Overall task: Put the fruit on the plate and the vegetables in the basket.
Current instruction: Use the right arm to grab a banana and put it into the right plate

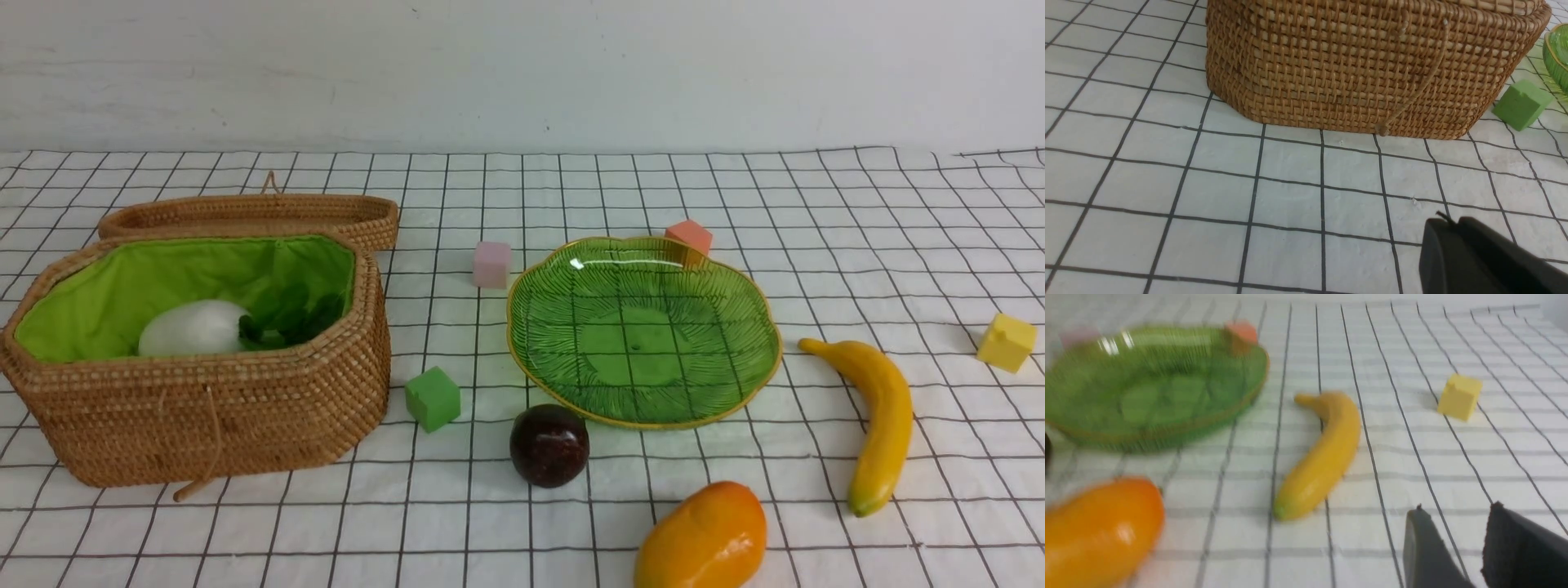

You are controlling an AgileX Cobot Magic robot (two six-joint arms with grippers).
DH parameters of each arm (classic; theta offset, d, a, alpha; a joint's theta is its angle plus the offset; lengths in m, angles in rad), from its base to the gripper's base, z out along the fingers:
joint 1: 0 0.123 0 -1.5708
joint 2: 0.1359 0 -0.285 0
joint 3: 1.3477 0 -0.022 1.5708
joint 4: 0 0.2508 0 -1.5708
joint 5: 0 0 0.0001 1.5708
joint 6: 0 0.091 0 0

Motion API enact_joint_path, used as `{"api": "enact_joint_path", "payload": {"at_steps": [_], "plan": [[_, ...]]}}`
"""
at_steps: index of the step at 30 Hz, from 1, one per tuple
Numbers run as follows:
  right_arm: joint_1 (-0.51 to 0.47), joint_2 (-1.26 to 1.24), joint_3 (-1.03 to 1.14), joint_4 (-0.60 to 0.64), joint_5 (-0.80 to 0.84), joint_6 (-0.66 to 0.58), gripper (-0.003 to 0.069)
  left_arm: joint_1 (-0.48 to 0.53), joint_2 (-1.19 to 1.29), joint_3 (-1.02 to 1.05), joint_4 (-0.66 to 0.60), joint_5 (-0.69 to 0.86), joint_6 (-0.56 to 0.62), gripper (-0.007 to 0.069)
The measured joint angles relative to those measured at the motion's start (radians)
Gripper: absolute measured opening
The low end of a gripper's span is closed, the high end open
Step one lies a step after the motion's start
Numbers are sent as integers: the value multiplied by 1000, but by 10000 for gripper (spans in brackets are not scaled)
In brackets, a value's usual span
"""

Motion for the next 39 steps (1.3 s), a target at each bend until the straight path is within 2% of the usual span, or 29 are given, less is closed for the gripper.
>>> {"api": "enact_joint_path", "payload": {"at_steps": [3,5,6,8,12,13,14,17,21,22,23,27,34,39], "plan": [[0,0,0,78,-201,134,243,0,0,0,0,0,0,26],[0,0,0,89,-262,156,243,0,0,0,0,0,0,26],[0,4,0,93,-391,181,243,0,0,0,1,0,0,26],[0,13,-9,99,-489,218,243,0,0,0,2,0,0,26],[0,61,-142,108,-509,299,243,0,0,0,2,0,0,28],[0,100,-250,108,-473,318,243,0,0,0,2,0,0,29],[0,106,-266,108,-465,320,243,0,0,0,2,0,0,29],[0,270,-623,52,-249,302,243,0,0,0,2,0,0,36],[0,470,-915,-55,6,260,243,0,0,0,2,0,0,40],[0,481,-926,-55,18,259,243,0,0,0,2,0,0,40],[0,563,-993,-85,106,244,243,0,0,0,2,0,0,41],[0,736,-1027,-110,237,235,243,0,0,0,2,0,0,46],[0,1005,-1027,-82,467,276,267,0,0,0,2,0,0,57],[0,1224,-1032,7,511,322,376,0,0,0,2,0,0,61]]}}
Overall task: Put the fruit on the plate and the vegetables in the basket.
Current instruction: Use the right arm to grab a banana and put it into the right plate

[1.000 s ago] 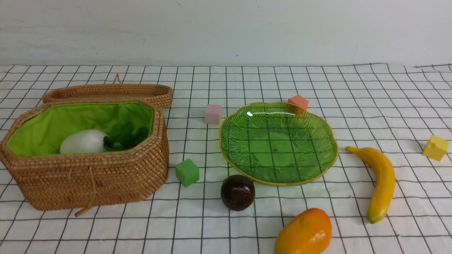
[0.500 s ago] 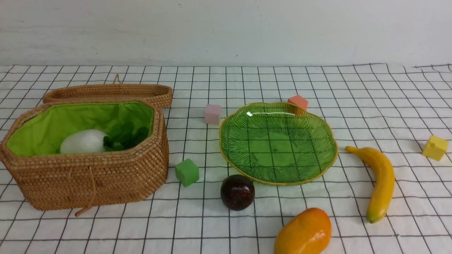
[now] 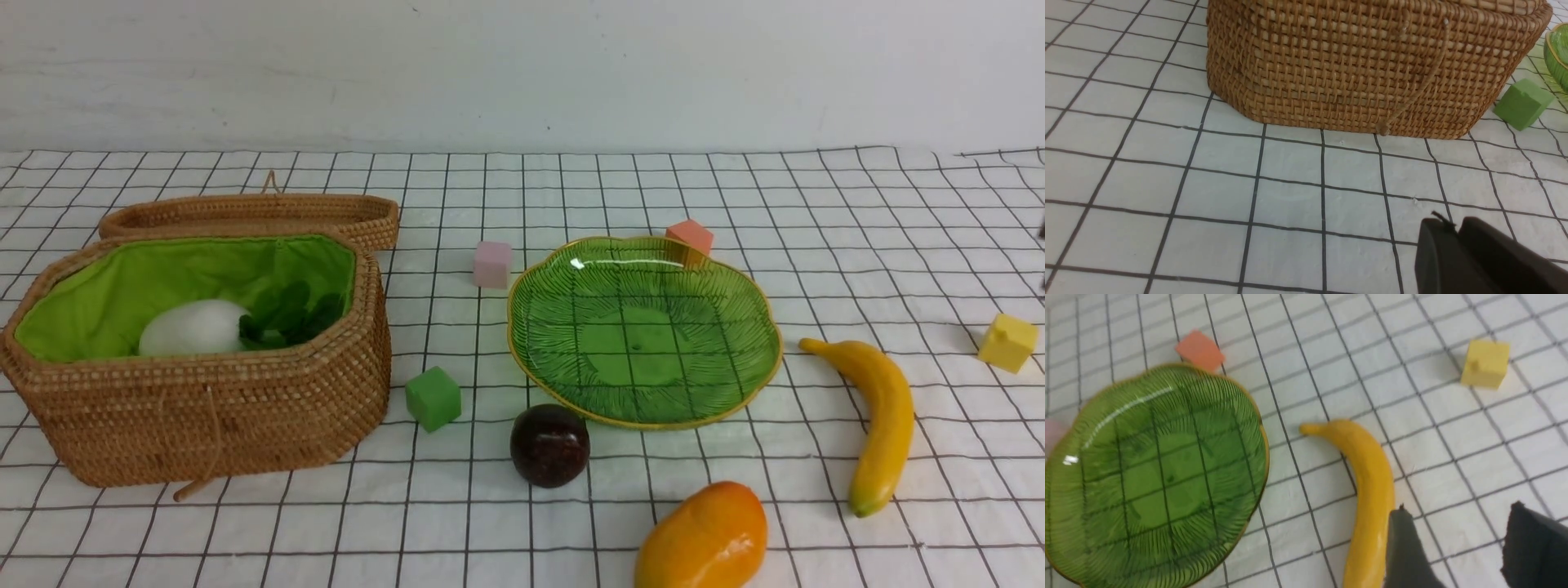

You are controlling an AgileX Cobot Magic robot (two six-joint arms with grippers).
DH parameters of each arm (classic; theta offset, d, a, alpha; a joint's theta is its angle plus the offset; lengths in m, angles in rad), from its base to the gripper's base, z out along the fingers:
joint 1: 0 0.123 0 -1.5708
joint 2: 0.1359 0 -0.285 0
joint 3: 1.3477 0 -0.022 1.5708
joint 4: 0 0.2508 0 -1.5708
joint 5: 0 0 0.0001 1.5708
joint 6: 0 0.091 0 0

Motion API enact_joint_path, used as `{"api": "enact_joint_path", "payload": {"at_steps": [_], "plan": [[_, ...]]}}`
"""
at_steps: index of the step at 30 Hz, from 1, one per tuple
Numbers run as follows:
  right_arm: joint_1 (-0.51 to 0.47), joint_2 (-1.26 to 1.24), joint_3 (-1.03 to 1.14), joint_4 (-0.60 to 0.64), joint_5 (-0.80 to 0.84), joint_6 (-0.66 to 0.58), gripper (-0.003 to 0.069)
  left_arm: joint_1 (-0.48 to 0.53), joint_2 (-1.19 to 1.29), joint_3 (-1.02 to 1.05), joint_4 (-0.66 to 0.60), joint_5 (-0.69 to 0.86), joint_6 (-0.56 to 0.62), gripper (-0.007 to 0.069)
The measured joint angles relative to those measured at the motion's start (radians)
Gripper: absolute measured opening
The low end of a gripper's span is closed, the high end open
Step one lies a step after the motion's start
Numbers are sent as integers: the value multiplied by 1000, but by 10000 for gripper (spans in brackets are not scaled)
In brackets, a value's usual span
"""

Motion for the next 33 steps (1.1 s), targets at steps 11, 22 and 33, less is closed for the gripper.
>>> {"api": "enact_joint_path", "payload": {"at_steps": [11,22,33], "plan": [[0,451,-63,62,-143,-39,527,0,0,0,0,0,0,78],[0,701,-311,0,20,-134,327,0,0,0,0,0,0,90],[45,555,-659,62,4,-286,328,0,0,0,0,0,0,98]]}}
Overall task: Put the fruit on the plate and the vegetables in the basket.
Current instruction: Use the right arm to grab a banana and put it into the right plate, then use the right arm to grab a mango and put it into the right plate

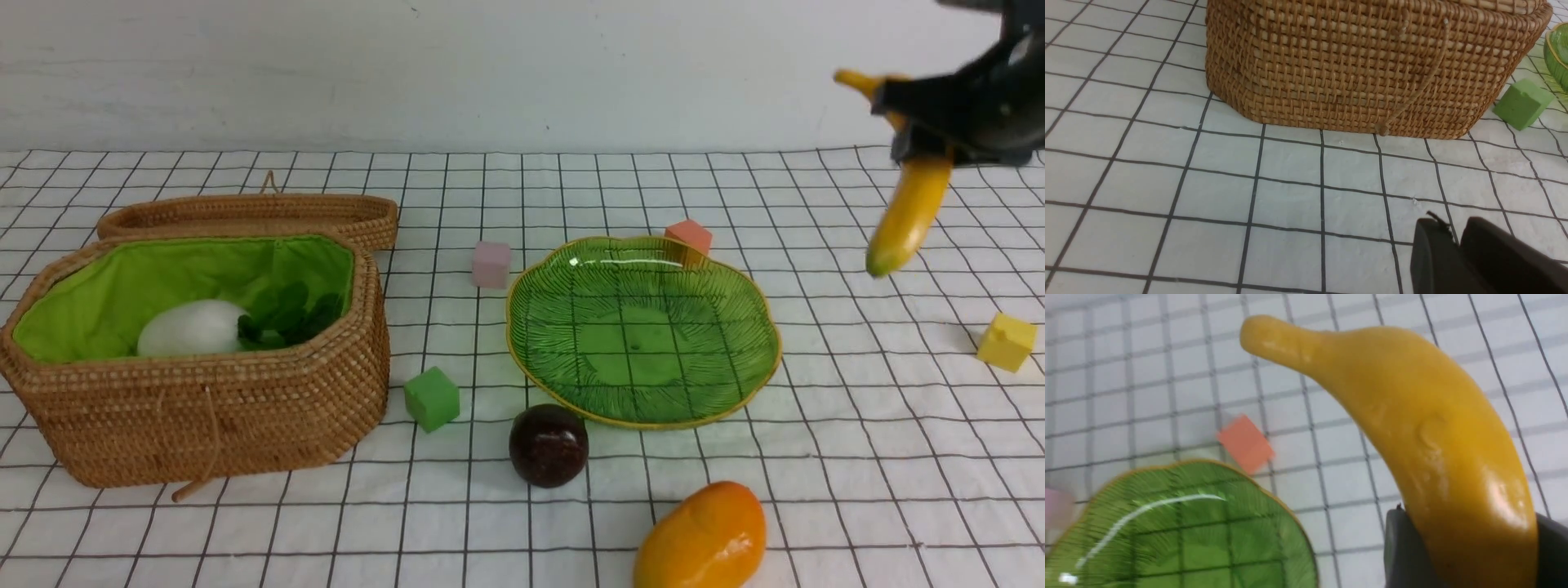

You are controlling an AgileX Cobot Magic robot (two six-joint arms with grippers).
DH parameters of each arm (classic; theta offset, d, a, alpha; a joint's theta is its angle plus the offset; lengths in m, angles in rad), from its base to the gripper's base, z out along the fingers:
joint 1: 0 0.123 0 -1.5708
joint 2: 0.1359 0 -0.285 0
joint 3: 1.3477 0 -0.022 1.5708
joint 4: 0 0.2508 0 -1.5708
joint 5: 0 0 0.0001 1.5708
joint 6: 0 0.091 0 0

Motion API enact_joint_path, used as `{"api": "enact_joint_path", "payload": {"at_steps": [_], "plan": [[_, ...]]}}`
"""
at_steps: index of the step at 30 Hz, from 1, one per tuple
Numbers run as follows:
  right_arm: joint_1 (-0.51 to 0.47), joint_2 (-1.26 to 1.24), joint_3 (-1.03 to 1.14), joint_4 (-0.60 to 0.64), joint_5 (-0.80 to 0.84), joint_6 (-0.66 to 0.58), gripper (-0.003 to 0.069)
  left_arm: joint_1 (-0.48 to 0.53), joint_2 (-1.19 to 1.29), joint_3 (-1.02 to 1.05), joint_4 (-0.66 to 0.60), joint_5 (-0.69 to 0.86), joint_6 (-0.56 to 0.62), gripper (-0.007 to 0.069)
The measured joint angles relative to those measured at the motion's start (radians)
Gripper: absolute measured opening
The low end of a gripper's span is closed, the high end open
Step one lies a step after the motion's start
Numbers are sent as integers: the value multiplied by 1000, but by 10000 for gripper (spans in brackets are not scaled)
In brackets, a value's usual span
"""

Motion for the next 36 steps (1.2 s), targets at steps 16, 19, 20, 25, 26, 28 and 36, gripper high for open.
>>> {"api": "enact_joint_path", "payload": {"at_steps": [16,19,20,25,26,28,36], "plan": [[161,329,-8,100,-63,-132,396,0,0,0,0,-1,0,109],[148,323,-8,91,-39,-98,540,0,0,0,0,-1,0,113],[144,315,-8,91,-24,-90,589,0,0,0,0,-1,0,113],[123,210,-8,104,113,-70,676,0,0,1,0,-1,0,113],[118,175,-8,123,151,-65,673,0,0,1,0,-1,0,113],[113,107,-8,159,218,-62,657,0,0,1,0,-1,0,114],[259,-105,181,234,359,22,577,0,0,2,0,-1,0,125]]}}
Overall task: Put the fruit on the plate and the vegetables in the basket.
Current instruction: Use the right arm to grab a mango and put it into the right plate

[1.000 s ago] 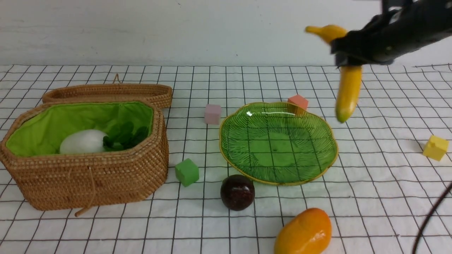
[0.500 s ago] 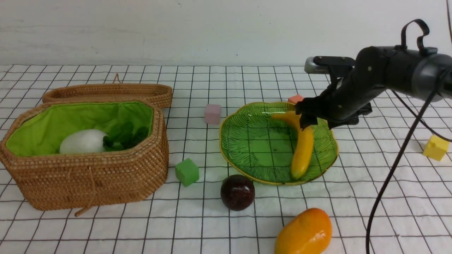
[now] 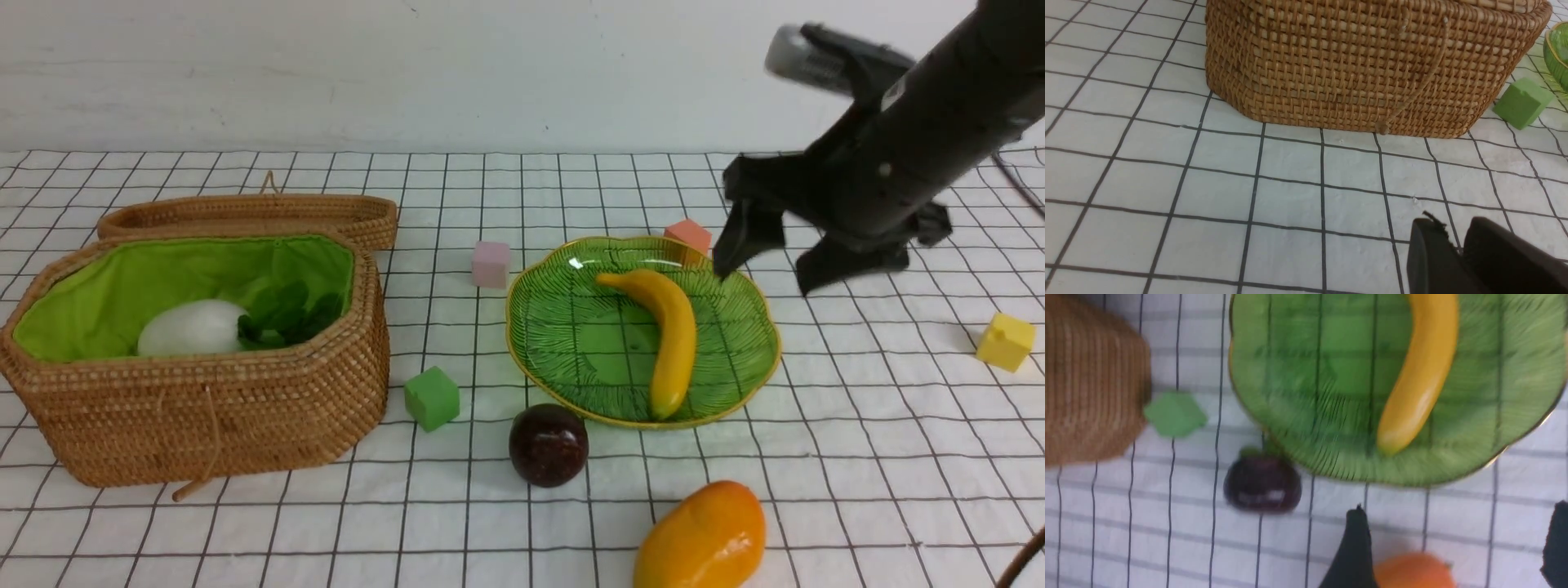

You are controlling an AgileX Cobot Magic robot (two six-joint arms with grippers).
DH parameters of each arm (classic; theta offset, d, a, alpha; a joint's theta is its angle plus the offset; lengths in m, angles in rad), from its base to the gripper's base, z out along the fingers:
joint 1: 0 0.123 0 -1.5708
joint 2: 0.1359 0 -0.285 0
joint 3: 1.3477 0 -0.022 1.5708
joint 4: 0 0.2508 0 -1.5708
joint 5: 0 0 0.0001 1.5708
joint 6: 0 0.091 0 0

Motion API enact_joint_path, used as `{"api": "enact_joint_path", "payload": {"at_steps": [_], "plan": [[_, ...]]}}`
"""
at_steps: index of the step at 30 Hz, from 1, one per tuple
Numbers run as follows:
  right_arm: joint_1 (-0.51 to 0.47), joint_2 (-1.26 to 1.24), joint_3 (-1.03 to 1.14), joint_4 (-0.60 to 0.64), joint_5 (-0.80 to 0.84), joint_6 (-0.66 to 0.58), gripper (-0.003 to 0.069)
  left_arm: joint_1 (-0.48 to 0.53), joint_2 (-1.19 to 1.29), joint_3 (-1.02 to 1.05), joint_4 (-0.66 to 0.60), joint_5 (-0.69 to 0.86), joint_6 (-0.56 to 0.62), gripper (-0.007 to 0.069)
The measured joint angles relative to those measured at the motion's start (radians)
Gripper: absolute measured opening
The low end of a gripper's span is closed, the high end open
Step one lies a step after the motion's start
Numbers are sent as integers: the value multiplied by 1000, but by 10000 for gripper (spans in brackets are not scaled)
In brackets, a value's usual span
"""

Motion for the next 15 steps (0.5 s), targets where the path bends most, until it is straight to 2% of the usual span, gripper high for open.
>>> {"api": "enact_joint_path", "payload": {"at_steps": [5,7,8,9,12,15], "plan": [[171,-22,234,-30,-9,-18,572,0,0,0,0,0,0,130],[216,-22,282,-73,-11,-91,572,0,0,0,0,0,0,132],[240,-22,298,-101,-11,-170,572,0,0,0,0,0,0,132],[243,-22,300,-112,-11,-185,572,0,0,0,0,0,0,132],[286,-25,309,-224,-27,-547,572,0,0,0,0,0,0,137],[289,-27,312,-266,-65,-745,572,0,0,0,0,0,0,141]]}}
